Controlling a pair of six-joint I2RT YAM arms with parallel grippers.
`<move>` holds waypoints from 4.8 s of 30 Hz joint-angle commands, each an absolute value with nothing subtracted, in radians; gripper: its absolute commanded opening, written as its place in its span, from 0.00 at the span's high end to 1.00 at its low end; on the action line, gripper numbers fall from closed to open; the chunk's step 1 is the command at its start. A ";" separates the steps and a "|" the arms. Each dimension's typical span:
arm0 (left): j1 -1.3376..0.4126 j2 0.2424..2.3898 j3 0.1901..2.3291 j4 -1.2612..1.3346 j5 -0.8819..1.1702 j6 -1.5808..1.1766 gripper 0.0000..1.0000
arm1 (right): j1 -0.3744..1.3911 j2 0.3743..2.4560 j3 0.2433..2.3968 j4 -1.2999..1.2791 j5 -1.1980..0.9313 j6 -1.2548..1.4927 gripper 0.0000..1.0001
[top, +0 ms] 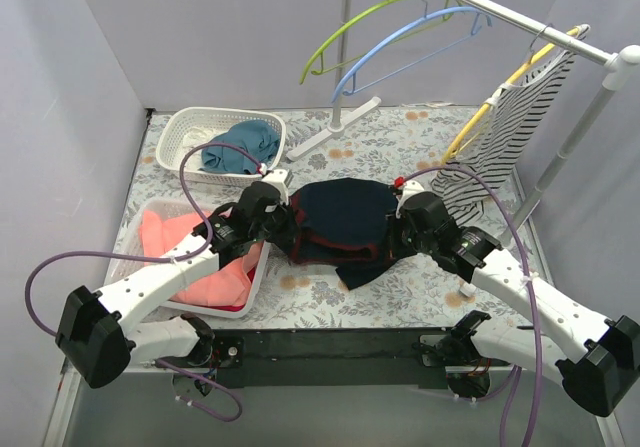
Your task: Place the tank top on the hanger
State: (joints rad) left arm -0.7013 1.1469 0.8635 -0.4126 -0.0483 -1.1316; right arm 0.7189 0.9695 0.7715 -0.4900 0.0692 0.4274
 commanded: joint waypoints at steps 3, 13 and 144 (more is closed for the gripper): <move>-0.741 1.146 0.836 -0.318 -0.067 -1.186 1.00 | 0.724 0.899 0.764 -0.400 0.187 0.460 0.99; -0.742 1.088 0.879 -0.344 -0.074 -1.164 0.78 | 0.747 0.848 0.715 -0.379 0.025 0.442 0.81; -0.663 1.694 1.980 0.034 0.267 -0.686 1.00 | 0.767 0.414 0.268 -0.244 0.023 0.517 0.25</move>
State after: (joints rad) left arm -0.6613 1.7630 1.9564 -0.0109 0.2581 -0.7097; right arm 0.7624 0.4099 0.2314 -0.2447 -0.0216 0.5331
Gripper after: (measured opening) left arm 0.140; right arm 0.753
